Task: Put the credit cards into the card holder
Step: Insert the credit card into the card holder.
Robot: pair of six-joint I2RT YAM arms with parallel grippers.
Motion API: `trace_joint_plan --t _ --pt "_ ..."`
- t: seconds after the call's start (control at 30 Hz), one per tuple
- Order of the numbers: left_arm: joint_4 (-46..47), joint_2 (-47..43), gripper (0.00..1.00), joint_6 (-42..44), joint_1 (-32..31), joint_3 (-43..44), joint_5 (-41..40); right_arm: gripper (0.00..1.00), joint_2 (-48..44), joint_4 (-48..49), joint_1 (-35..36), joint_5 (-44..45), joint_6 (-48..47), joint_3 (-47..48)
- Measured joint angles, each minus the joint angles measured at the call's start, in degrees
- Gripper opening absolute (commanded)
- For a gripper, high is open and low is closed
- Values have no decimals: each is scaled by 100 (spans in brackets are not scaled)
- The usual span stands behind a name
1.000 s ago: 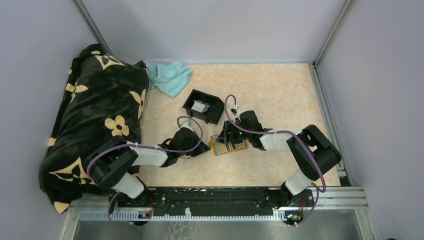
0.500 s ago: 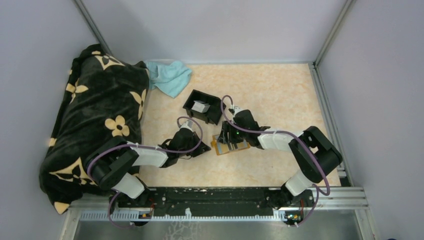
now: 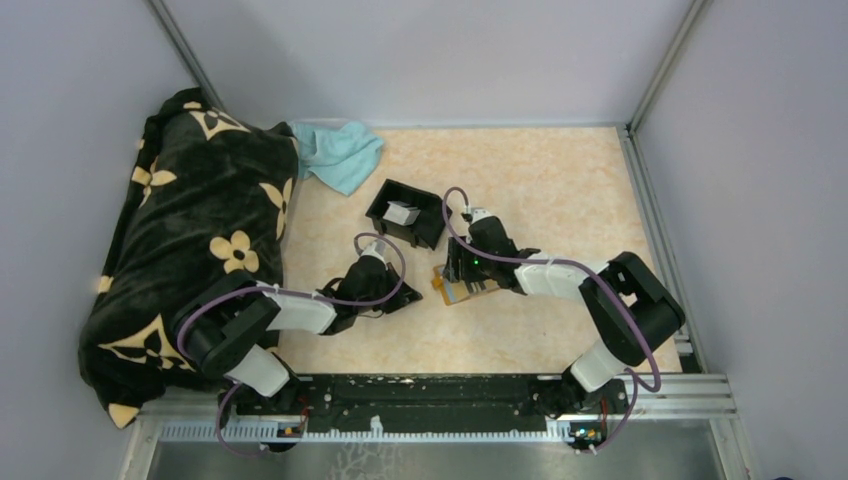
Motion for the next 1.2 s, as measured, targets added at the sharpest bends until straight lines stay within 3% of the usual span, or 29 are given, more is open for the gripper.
trace_joint_plan --t 1.2 --pt "380 160 0 125 35 -2 240 58 -144 -315 -151 1436 2 2"
